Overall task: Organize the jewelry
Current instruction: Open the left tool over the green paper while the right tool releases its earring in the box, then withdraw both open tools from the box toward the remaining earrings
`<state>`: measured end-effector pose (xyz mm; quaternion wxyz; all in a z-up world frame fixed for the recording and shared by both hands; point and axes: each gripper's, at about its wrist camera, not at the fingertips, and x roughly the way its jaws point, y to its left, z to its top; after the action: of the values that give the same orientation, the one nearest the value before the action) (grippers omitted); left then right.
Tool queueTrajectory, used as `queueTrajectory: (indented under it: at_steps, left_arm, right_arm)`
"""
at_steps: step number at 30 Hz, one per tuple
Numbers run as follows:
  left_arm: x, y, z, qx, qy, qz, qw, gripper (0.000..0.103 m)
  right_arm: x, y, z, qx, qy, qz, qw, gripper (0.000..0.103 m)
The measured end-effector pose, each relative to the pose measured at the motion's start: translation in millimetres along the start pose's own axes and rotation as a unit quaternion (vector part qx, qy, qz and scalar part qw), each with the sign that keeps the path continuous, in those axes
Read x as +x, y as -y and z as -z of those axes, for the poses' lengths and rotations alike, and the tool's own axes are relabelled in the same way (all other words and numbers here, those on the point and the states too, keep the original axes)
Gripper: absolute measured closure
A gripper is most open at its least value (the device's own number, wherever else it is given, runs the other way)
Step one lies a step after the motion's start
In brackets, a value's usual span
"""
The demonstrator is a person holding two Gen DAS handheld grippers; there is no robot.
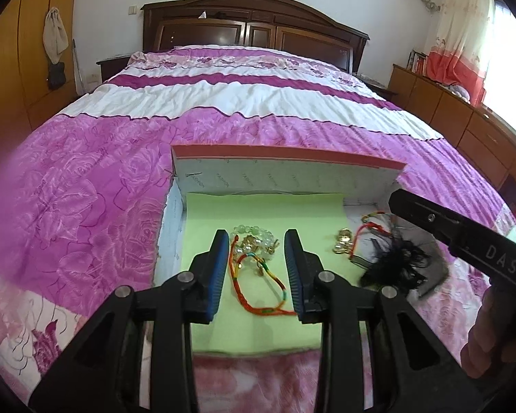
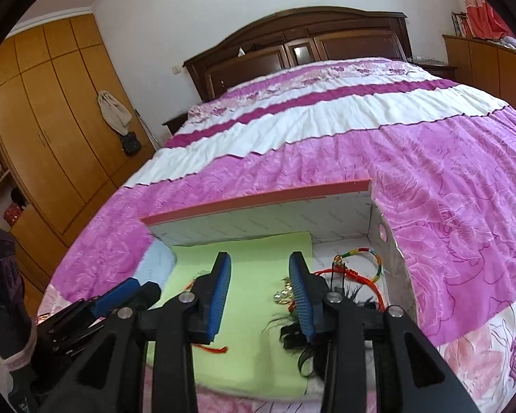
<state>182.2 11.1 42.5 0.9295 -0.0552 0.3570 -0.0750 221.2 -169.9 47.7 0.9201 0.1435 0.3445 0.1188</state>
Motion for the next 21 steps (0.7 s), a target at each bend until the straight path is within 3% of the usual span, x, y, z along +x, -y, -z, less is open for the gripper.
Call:
queueTrajectory:
  at_steps: [21]
  left_arm:
    - [-82,14,9,0.007,0.009,0.028,0.9996,0.071]
  right_arm:
    - [-118,-19,33,-0.002,0.016,-0.021,1.000,0.062]
